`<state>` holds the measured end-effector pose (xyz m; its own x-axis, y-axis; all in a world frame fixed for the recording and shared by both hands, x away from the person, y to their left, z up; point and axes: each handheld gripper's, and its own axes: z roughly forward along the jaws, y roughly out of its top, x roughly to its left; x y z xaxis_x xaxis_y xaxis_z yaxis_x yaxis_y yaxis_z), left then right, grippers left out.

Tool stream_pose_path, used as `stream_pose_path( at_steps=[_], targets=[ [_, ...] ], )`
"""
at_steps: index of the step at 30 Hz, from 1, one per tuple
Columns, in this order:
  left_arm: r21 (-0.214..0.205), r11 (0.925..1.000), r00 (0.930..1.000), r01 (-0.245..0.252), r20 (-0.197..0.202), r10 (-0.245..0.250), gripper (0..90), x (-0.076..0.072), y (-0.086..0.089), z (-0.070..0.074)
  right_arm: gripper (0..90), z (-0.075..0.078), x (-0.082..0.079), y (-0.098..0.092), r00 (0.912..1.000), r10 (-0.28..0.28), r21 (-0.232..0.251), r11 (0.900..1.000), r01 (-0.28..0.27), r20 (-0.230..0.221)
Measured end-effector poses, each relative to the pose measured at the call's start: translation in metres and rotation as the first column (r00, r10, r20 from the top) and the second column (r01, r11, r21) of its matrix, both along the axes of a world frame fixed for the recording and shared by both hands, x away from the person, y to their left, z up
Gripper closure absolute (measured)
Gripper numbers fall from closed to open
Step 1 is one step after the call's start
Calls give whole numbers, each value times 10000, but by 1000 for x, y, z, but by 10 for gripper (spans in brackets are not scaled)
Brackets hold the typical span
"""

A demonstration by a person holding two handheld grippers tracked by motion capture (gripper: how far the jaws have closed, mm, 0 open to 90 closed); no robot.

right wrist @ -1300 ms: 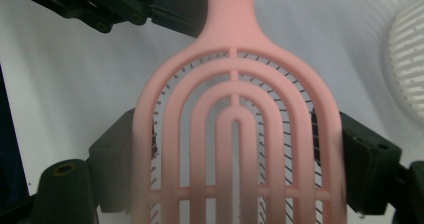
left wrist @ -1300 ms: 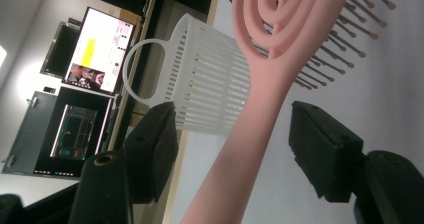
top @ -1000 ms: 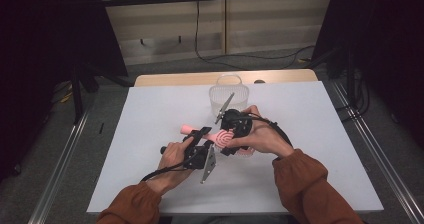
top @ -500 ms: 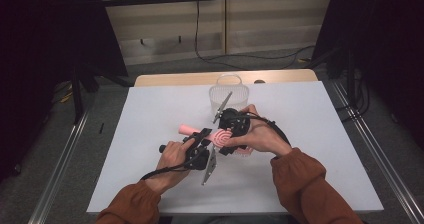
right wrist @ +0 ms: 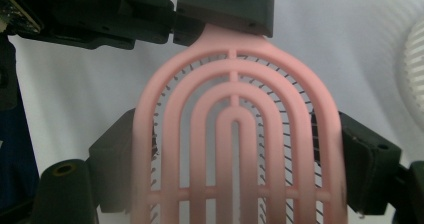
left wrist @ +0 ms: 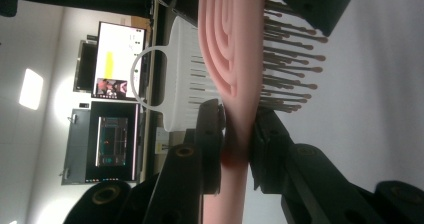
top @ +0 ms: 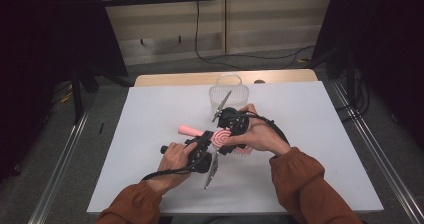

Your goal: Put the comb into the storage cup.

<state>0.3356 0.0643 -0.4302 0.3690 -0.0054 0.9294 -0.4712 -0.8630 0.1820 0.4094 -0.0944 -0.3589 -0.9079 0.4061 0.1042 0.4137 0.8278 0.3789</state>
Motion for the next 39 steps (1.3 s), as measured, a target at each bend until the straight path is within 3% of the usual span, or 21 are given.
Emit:
stream_pose_path(
  at_steps=[8,13,18,20,22,33,36,39],
  targets=[
    [-48,9999,9999,-100,34,100,754,0,0,0,192,0,2,-1,10000,72,23,10000,-72,-22],
    [185,9998,9997,-74,243,70,790,-1,-3,-4,192,-1,2,0,9999,-40,51,10000,40,-125],
    [0,9998,9998,-174,-95,174,798,-1,-2,-5,191,-3,4,-1,9998,47,74,10000,-46,-217],
    [100,9998,9999,-158,-51,158,800,0,-2,-4,190,-3,4,0,9997,2,85,10000,0,-248],
    [-168,9997,9995,-200,-249,196,801,0,-1,-5,189,-4,5,-1,9995,-15,215,9998,22,-319],
    [-535,9978,9952,-401,-917,351,809,3,0,-3,176,-1,6,-1,9993,141,378,9992,-128,-347],
    [-490,9977,9965,-478,-705,443,810,4,1,-2,162,2,5,-2,9997,181,428,9989,-174,-172],
    [-753,9956,9956,-556,-797,496,810,5,1,-1,129,5,4,-2,9999,95,515,9986,-93,-46]
  ],
)
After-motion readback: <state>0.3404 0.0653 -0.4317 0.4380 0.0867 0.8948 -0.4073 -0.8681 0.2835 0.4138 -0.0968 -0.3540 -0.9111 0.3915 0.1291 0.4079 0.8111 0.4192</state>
